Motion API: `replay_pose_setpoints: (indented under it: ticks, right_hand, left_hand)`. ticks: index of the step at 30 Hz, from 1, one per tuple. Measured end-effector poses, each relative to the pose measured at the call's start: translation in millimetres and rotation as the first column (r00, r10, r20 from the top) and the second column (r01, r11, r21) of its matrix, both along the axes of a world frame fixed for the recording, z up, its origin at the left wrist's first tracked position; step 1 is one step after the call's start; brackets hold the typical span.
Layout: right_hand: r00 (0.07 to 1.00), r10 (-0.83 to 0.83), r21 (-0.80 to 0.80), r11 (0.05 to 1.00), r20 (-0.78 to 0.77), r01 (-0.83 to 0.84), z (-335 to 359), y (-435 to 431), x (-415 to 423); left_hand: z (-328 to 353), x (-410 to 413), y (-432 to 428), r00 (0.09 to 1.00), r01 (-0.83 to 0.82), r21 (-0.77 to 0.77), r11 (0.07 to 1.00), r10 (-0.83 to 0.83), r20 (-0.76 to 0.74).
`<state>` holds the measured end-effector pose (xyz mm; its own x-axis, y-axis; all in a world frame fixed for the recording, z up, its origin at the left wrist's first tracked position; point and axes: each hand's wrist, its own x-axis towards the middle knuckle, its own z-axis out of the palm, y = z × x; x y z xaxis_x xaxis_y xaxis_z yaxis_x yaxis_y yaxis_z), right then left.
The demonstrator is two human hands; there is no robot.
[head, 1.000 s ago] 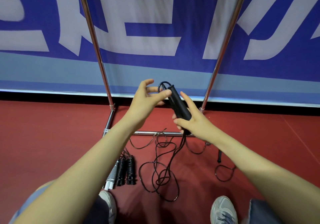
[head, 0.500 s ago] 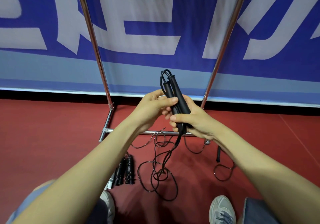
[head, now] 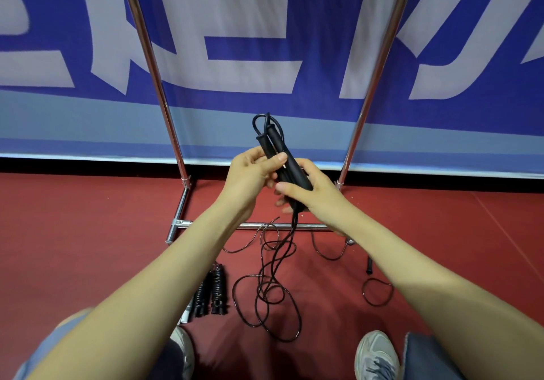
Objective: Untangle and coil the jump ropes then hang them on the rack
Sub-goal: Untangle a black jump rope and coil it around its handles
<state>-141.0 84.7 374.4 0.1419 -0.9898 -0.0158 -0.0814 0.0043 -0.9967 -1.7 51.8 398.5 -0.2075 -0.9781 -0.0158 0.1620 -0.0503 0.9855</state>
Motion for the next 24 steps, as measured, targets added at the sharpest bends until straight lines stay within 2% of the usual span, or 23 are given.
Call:
replay_pose_setpoints:
  ticks: [3, 8, 10, 12, 13, 15, 17, 19, 21, 24]
  right_hand:
    - [0.99, 0.072, -0.012, 0.997, -0.124, -0.074, 0, -2, -3]
    - [0.986, 0.085, -0.092, 0.991, -0.146, -0.099, 4, -3, -5]
    - [0.996, 0.049, -0.106, 0.993, -0.073, -0.056, 5, -3, -1]
    - [0.996, 0.012, -0.122, 0.992, 0.088, -0.001, 7, -6, 1]
    - [0.985, -0.008, -0.134, 0.991, 0.174, 0.031, 9, -8, 1]
    - [0.953, -0.047, -0.149, 0.984, 0.298, 0.095, 13, -11, -3]
    - [0.945, -0.086, -0.149, 0.979, 0.316, 0.138, 18, -10, -7]
    - [0.952, -0.133, -0.155, 0.971, 0.276, 0.181, 19, -11, -12]
    - [0.963, -0.183, -0.171, 0.961, 0.198, 0.218, 20, -13, -19]
    - [0.973, -0.225, -0.166, 0.959, 0.06, 0.232, 23, -15, -28]
  left_hand:
    - [1, 2, -3, 1.0, -0.022, -0.004, 1.0, 0.022, -0.01]
    - [6, 5, -6, 1.0, 0.009, -0.038, 0.999, -0.009, 0.005]
    - [5, 4, -7, 1.0, -0.011, -0.047, 0.999, 0.011, -0.012]
    - [-1, -1, -7, 0.999, -0.03, 0.009, 1.0, 0.03, 0.016]
    - [-5, -5, -4, 0.998, 0.011, 0.052, 0.999, -0.014, 0.063]
    - [-14, -11, 3, 0.951, 0.24, 0.09, 0.967, -0.253, 0.179]
    - [-21, -14, 10, 0.865, 0.434, 0.095, 0.896, -0.444, 0.236]
    - [-20, -6, 7, 0.87, 0.425, 0.039, 0.904, -0.42, 0.257]
    - [-13, 7, 1, 0.873, 0.347, -0.047, 0.937, -0.304, 0.382]
    - [-7, 27, -8, 0.748, 0.335, -0.091, 0.938, -0.206, 0.631]
